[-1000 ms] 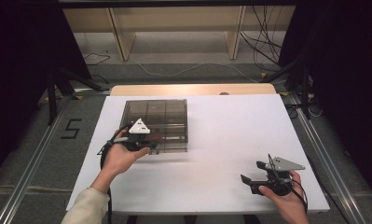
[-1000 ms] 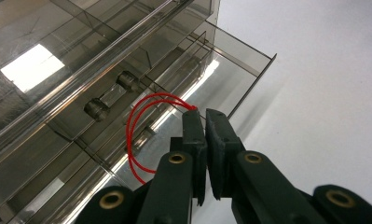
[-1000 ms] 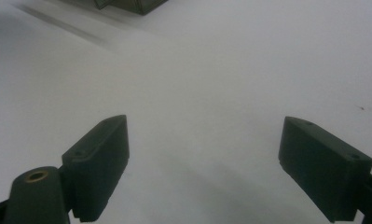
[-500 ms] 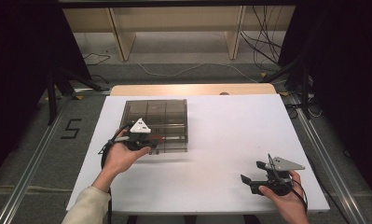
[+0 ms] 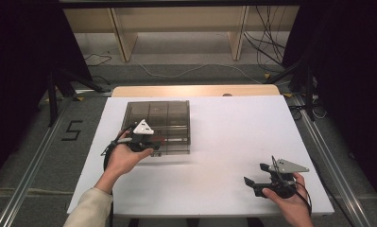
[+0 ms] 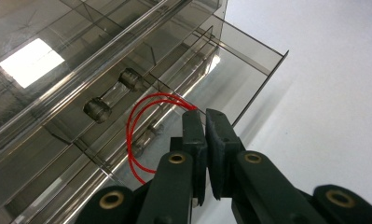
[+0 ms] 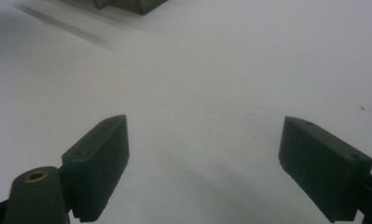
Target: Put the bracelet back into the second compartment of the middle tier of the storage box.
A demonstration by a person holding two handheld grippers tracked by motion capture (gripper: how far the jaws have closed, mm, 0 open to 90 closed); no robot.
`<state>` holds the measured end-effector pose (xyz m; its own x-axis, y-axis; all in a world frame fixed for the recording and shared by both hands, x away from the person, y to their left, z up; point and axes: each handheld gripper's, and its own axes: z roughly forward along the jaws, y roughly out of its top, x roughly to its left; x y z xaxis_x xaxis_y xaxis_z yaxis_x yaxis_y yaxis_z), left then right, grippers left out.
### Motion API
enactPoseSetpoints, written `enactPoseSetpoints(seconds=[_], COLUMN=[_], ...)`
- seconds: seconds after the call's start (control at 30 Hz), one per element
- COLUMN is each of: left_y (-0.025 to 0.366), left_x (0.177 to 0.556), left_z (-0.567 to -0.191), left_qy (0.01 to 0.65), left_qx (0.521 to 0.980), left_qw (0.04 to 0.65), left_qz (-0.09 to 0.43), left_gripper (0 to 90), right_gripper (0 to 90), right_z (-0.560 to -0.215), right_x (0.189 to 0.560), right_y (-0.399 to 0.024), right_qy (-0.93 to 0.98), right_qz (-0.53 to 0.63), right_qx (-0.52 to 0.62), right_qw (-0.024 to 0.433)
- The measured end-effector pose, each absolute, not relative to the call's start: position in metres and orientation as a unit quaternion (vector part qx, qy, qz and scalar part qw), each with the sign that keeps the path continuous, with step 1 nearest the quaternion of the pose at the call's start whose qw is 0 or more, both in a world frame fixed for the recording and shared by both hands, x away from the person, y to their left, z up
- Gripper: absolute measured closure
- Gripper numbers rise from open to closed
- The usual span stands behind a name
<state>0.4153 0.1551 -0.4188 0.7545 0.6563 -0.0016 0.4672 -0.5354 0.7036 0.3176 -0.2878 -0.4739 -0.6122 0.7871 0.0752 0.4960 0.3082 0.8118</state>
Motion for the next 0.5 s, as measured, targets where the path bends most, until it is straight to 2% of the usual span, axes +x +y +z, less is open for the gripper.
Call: enactPoseSetpoints(seconds=[0.5], left_y=[0.1530], left_x=[0.4176], left_z=[-0.4213], left_qy=[0.325], left_qx=[0.869], left_qw=[0.352], left_qz=[0.129], left_gripper=[86.8], right_gripper=[17.0], right_z=[-0.4738], right_x=[0.3174], right_y=[-0.2878], right_qy=[0.790], right_qz=[0.426], right_qx=[0.406], right_qw=[0.171])
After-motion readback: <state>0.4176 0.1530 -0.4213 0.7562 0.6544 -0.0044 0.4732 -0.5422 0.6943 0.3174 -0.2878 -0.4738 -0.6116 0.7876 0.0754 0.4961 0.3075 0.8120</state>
